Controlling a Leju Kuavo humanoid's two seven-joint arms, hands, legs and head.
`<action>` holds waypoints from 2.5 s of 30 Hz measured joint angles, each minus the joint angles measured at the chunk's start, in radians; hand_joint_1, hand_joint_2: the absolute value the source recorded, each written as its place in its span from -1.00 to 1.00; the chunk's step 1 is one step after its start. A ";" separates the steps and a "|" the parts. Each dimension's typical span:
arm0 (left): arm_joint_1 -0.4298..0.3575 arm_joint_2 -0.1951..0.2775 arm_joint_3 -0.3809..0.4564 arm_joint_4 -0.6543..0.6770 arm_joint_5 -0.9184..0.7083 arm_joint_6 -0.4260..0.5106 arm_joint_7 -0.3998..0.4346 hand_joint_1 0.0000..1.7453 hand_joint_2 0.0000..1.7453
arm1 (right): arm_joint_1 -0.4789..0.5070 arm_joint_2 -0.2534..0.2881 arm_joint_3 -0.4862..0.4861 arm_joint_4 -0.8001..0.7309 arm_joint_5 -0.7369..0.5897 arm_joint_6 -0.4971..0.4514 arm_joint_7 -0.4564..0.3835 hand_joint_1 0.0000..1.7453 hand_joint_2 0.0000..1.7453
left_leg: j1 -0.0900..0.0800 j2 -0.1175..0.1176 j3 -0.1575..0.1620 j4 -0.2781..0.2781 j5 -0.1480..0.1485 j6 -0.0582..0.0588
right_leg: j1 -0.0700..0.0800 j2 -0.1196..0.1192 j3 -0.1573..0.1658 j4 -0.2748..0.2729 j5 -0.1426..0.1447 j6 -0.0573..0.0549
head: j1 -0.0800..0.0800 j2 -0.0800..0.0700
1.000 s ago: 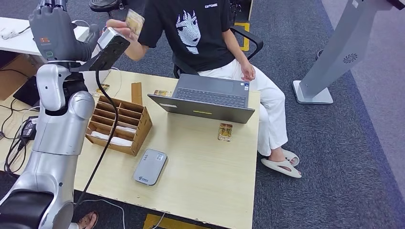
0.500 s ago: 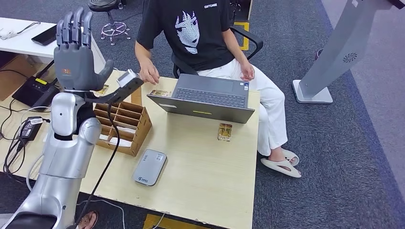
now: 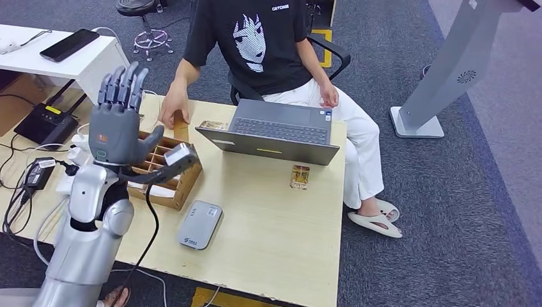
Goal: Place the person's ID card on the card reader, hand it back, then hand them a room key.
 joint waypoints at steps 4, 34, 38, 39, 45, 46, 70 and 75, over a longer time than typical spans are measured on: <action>0.209 0.058 -0.010 -0.152 0.043 0.015 -0.021 -1.00 1.00 | 0.010 0.008 -0.030 0.000 -0.017 -0.012 0.001 -1.00 1.00 | 0.000 0.002 0.000 0.000 -0.003 -0.001 | 0.000 0.002 -0.001 0.000 -0.003 0.000 | 0.001 0.000; 0.559 0.284 0.232 -0.367 -0.133 -0.269 0.198 -1.00 1.00 | 0.016 0.033 -0.137 0.000 -0.006 -0.029 0.002 -1.00 1.00 | 0.001 -0.003 0.001 -0.001 -0.004 0.000 | 0.000 -0.004 0.002 0.000 -0.005 0.000 | 0.001 0.000; 0.512 0.284 0.232 -0.296 -0.151 -0.279 0.205 -1.00 1.00 | 0.015 0.034 -0.139 0.000 0.010 -0.026 0.003 -1.00 1.00 | 0.001 -0.003 0.001 0.000 -0.004 0.000 | 0.000 -0.004 0.002 0.000 -0.005 0.000 | 0.001 0.000; 0.497 0.283 0.232 -0.275 -0.152 -0.284 0.206 -1.00 1.00 | 0.014 0.034 -0.139 0.000 0.014 -0.025 0.003 -1.00 1.00 | 0.001 -0.003 0.001 0.000 -0.004 0.000 | 0.000 -0.004 0.002 0.000 -0.005 0.000 | 0.001 0.000; 0.385 0.269 0.220 -0.124 -0.166 -0.316 0.205 -1.00 1.00 | 0.011 0.034 -0.139 0.000 0.042 -0.014 0.008 -1.00 1.00 | 0.001 -0.003 0.001 0.000 -0.003 0.000 | 0.000 -0.005 0.002 0.000 -0.004 0.000 | 0.001 0.000; 0.366 0.265 0.212 -0.098 -0.169 -0.318 0.205 -1.00 1.00 | 0.010 0.034 -0.139 0.000 0.046 -0.012 0.008 -1.00 1.00 | 0.001 -0.003 0.001 0.000 -0.003 0.001 | 0.000 -0.005 0.002 0.000 -0.004 0.000 | 0.001 0.000; 0.136 0.159 0.040 0.198 -0.166 -0.283 0.169 -1.00 1.00 | 0.004 0.034 -0.139 0.000 0.101 -0.001 0.005 -1.00 1.00 | 0.001 -0.002 0.001 0.001 -0.003 0.001 | 0.000 -0.003 0.001 0.000 -0.003 0.000 | 0.001 0.000; 0.129 0.154 0.014 0.201 -0.062 -0.340 0.114 -1.00 1.00 | 0.005 0.034 -0.144 0.000 0.104 0.000 0.000 -1.00 1.00 | 0.000 -0.002 0.001 0.001 -0.003 0.001 | 0.000 -0.003 0.001 0.000 -0.003 0.000 | 0.001 0.000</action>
